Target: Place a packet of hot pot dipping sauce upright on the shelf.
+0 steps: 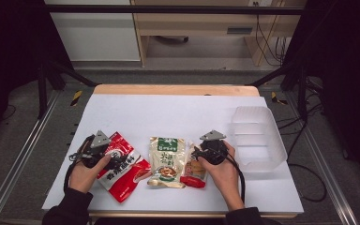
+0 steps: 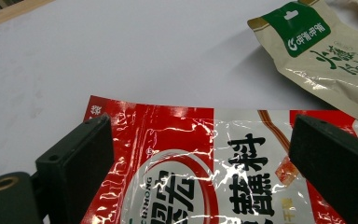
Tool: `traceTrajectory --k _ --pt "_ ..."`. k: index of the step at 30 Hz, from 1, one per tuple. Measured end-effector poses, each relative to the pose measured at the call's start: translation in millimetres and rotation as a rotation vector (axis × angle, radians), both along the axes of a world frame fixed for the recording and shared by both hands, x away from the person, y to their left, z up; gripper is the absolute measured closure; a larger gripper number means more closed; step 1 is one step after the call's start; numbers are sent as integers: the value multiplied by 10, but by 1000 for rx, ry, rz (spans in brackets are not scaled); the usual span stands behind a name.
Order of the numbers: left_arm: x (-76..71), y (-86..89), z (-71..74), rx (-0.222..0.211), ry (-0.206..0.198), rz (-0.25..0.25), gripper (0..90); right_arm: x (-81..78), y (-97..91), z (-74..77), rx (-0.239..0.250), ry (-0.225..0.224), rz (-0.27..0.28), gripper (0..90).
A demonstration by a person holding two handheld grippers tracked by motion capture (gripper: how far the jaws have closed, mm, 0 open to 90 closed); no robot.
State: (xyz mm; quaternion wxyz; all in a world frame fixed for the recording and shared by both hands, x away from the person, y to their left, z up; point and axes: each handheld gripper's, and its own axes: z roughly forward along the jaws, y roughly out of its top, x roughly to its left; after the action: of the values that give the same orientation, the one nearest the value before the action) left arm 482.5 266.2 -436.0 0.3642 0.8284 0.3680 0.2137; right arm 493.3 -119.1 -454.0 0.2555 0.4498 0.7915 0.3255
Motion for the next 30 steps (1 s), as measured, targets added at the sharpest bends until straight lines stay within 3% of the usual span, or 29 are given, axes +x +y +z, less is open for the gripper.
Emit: traceTrajectory --k 12,22,27,28,30 --pt "-10 -34 -9 35 2 -13 72 32 -22 -68 -4 23 -23 502" --pt "-19 -89 -19 45 9 -32 75 104 -25 -173 -21 86 -38 514" --pt "-29 -104 -9 46 9 -38 75 105 -61 -193 8 117 -49 488" --pt "-32 -107 -8 45 10 -40 75 98 -77 -203 47 144 -39 504" --pt "-36 -115 -10 47 11 -43 75 94 -85 -209 70 157 -32 501"
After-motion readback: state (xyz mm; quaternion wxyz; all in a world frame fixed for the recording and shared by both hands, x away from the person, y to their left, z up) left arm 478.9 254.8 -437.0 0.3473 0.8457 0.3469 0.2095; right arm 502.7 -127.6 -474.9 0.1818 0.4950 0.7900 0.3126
